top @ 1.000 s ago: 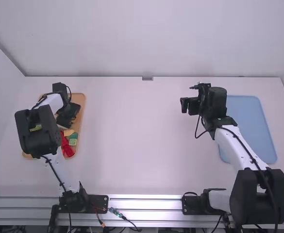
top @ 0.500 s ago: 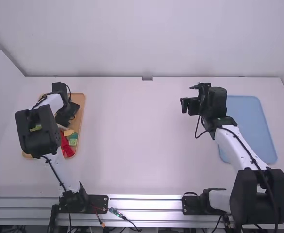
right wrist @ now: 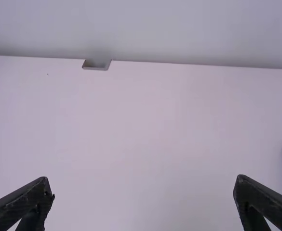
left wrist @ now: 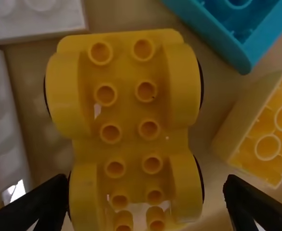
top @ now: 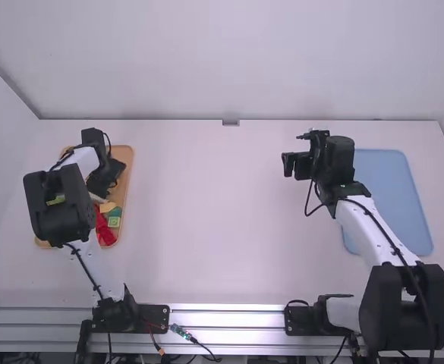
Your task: Assemble lego blocks to make yellow taxi
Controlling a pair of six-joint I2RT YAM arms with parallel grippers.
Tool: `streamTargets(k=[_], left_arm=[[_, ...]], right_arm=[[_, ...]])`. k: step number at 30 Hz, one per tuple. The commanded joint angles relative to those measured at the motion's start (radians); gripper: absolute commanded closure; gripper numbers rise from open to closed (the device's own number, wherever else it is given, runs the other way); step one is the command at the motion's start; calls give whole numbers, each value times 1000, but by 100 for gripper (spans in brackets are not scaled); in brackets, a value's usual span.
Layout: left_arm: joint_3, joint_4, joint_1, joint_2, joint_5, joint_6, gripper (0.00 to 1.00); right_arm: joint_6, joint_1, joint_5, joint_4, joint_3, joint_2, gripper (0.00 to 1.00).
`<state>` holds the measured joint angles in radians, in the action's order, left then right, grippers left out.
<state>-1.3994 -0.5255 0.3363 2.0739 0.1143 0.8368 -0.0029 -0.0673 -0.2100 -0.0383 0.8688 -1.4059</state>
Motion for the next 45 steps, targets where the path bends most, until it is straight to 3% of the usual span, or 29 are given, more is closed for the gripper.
streamTargets(k=[1,5,10,12,15,18,22,27,29,32,33,34,37,45], left_arm=[[15,-16,0,25,21,-16,18],[36,6,5,25,26,-16,21],[78,56,1,25,25,-16,15],[85,68,6,25,29,-16,17],[85,82,0,25,30,-24,29],[85,90,0,25,30,-23,32],[85,90,0,25,37,-19,48],[85,94,0,23,37,-19,55],[85,91,0,11,38,-19,64],[83,89,-3,-14,50,-15,66],[77,83,-5,-28,63,-16,71],[67,70,-8,-47,71,-16,82],[48,38,-19,-103,86,-27,98],[34,26,-154,-272,85,-230,98]], right_arm=[[2,1,0,1,16,-5,1],[2,1,1,2,16,-5,1],[2,1,1,2,16,-5,1],[2,1,0,2,16,-5,1],[2,1,0,2,16,-5,1],[2,1,0,2,16,-5,1],[2,1,0,2,16,-5,1],[-2,1,0,2,16,-5,1],[-2,1,0,1,16,-5,1],[-2,1,0,0,16,-5,1],[-2,1,1,0,16,-5,1],[-2,1,1,0,16,-5,1],[-2,1,1,-2,16,-5,1],[-2,1,1,-2,16,-5,1]])
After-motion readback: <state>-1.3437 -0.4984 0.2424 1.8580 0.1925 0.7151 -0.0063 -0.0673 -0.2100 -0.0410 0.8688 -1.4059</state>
